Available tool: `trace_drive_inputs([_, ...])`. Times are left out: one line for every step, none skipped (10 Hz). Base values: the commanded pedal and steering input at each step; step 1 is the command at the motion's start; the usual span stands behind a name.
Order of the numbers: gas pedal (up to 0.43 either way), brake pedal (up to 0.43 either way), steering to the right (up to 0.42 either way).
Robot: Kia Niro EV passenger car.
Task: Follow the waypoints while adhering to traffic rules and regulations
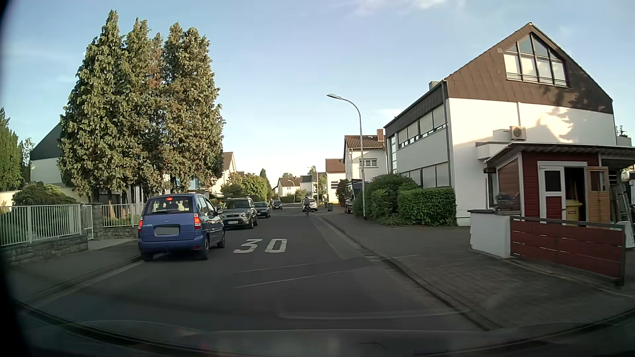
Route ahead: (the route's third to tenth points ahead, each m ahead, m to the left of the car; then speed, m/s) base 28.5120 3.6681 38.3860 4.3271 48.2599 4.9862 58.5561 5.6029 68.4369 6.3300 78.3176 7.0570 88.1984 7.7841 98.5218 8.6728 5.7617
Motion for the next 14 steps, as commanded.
trace_drive_inputs([0.15,0.03,-0.076])
trace_drive_inputs([0.15,0.03,-0.07])
trace_drive_inputs([0.15,0.024,-0.063])
trace_drive_inputs([0.15,0.03,-0.06])
trace_drive_inputs([0.15,0.03,-0.055])
trace_drive_inputs([0.15,0.03,-0.048])
trace_drive_inputs([0.15,0.03,-0.038])
trace_drive_inputs([0.15,0.03,-0.028])
trace_drive_inputs([0.15,0.03,-0.023])
trace_drive_inputs([0.138,0.03,-0.021])
trace_drive_inputs([0.138,0.03,-0.021])
trace_drive_inputs([0.13,0.03,-0.018])
trace_drive_inputs([0.13,0.03,-0.014])
trace_drive_inputs([0.118,0.03,-0.012])
